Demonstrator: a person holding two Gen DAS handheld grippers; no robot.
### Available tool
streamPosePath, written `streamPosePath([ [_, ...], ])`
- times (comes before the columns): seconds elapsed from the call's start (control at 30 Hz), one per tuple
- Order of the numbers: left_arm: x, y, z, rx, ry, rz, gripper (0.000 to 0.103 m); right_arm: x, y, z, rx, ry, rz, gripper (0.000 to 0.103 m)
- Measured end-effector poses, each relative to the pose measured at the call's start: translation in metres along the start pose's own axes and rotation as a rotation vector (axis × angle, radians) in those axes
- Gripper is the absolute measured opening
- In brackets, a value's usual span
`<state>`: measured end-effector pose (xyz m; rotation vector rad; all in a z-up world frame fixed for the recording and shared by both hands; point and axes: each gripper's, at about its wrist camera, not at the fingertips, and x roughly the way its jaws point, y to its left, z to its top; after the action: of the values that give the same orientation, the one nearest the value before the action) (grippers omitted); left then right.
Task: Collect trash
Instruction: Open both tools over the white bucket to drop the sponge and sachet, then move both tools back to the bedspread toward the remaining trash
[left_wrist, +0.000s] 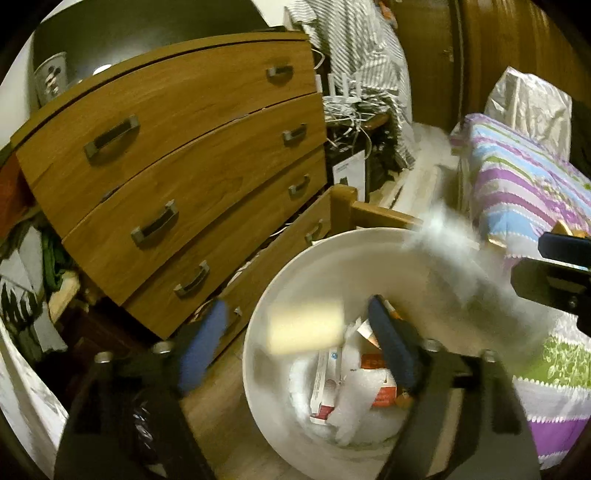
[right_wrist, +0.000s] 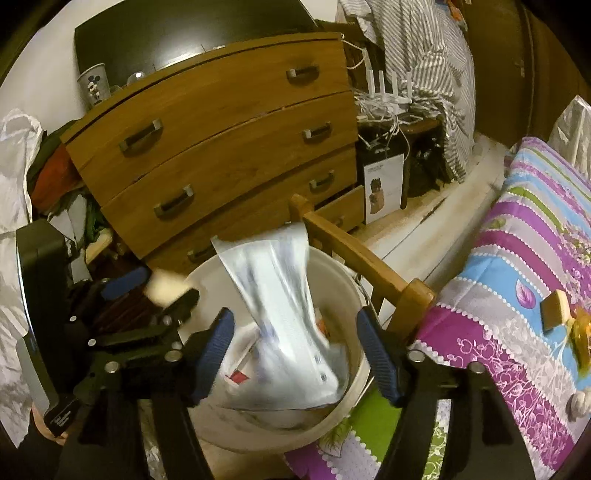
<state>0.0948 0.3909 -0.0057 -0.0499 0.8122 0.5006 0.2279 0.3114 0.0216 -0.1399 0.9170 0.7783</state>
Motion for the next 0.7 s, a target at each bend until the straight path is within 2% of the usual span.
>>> streamPosePath([
  [0.5,0.005,0.008,-0.004,-0.025,0.027,0.013,0.078,-0.001,-0.007,-0.01,0.014,-0.014,-0.015,0.068],
  [0.7,-0.011,0.002,-0.001,-0.041,-0.016,0.042,0.084,-0.011,-0.015,-0.02,0.016,-0.058,-0.043,0.068],
])
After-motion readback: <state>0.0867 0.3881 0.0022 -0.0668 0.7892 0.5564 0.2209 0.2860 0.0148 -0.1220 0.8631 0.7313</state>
